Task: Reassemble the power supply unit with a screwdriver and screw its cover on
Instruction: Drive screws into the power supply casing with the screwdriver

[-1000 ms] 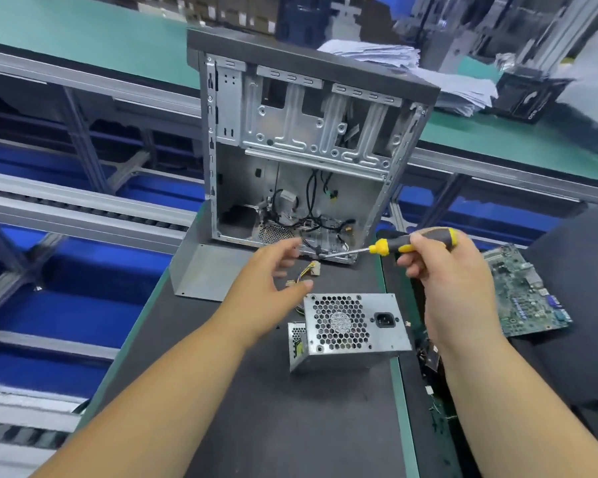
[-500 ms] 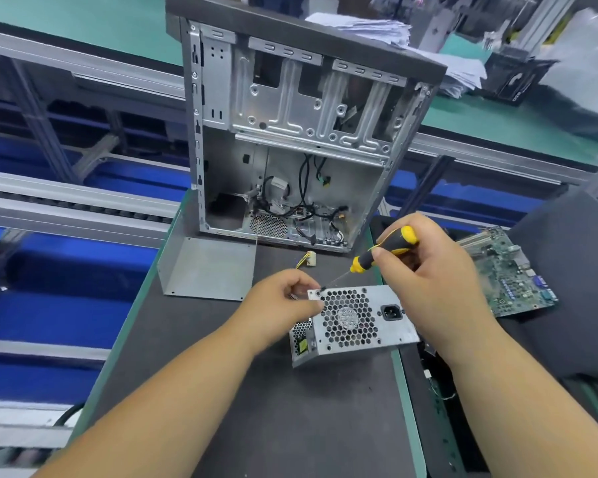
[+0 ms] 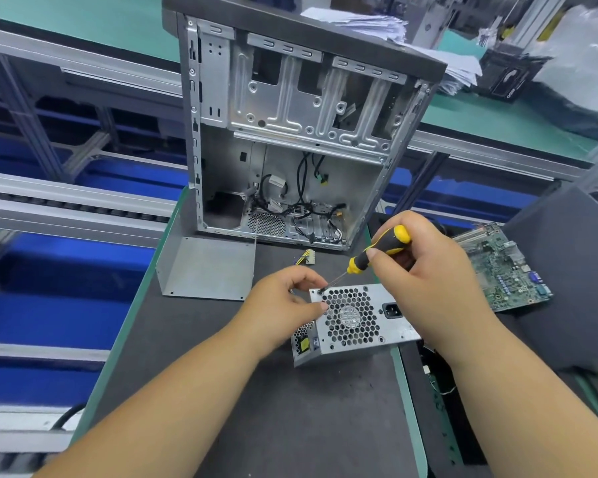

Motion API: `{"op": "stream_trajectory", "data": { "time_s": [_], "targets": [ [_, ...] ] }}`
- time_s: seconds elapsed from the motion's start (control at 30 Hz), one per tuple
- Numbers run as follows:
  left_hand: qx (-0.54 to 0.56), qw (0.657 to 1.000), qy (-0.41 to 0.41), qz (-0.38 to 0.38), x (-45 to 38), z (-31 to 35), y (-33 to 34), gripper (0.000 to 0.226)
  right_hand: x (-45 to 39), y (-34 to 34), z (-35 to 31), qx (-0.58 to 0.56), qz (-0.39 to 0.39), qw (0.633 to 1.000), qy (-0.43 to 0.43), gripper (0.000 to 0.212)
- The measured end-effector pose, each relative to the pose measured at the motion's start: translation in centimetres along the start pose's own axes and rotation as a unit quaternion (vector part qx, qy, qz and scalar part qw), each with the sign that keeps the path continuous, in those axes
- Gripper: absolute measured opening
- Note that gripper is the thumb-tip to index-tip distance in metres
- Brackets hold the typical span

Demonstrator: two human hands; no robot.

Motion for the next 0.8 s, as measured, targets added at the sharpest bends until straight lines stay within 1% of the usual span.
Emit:
{"op": "stream_trajectory", "data": {
  "time_s": [0.27, 0.4, 0.47, 0.53, 0.6, 0.67, 0.73, 0.8],
  "targets": [
    [-0.035, 0.999, 0.023, -0.001, -0.2, 0.1, 0.1, 0.024, 0.2, 0.1, 0.0, 0.015, -0.001, 1.000, 0.008, 0.011],
    [-0.078, 0.995, 0.053, 0.013, -0.5, 0.4, 0.1, 0.015, -0.3, 0.2, -0.7, 0.027, -0.032, 0.999, 0.000, 0.012],
    [-0.090, 0.994, 0.058, 0.024, -0.6, 0.4, 0.1, 0.014, -0.9, 0.0, -1.4, 0.073, -0.059, 0.996, -0.004, 0.013],
    [-0.104, 0.992, 0.062, 0.033, -0.7, 0.2, 0.0, 0.016, -1.6, -0.2, -2.2, 0.138, -0.106, 0.985, 0.003, 0.013],
    [-0.116, 0.990, 0.068, 0.035, -0.7, 0.1, 0.0, 0.017, -2.3, -0.4, -2.8, 0.221, -0.161, 0.962, -0.001, 0.013],
    [-0.127, 0.988, 0.077, 0.032, -0.7, 0.1, 0.0, 0.017, -2.8, -0.6, -3.4, 0.295, -0.199, 0.934, -0.008, 0.014],
    [-0.142, 0.986, 0.087, 0.029, -0.6, 0.3, 0.0, 0.019, -3.2, -0.5, -4.0, 0.333, -0.215, 0.918, -0.016, 0.016],
    [-0.158, 0.983, 0.090, 0.031, -0.7, 0.4, -0.1, 0.019, -3.6, -0.1, -4.4, 0.344, -0.207, 0.916, -0.016, 0.009]
  ]
}}
Point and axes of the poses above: each hand's wrist, its own x-axis away from the middle knuckle, its own y-axis out of the palm, z = x × y, the point moved 6 cm from there along -x, towards the middle knuckle, and after that the axes turned 2 degrees about y, right-handed, at the moved point
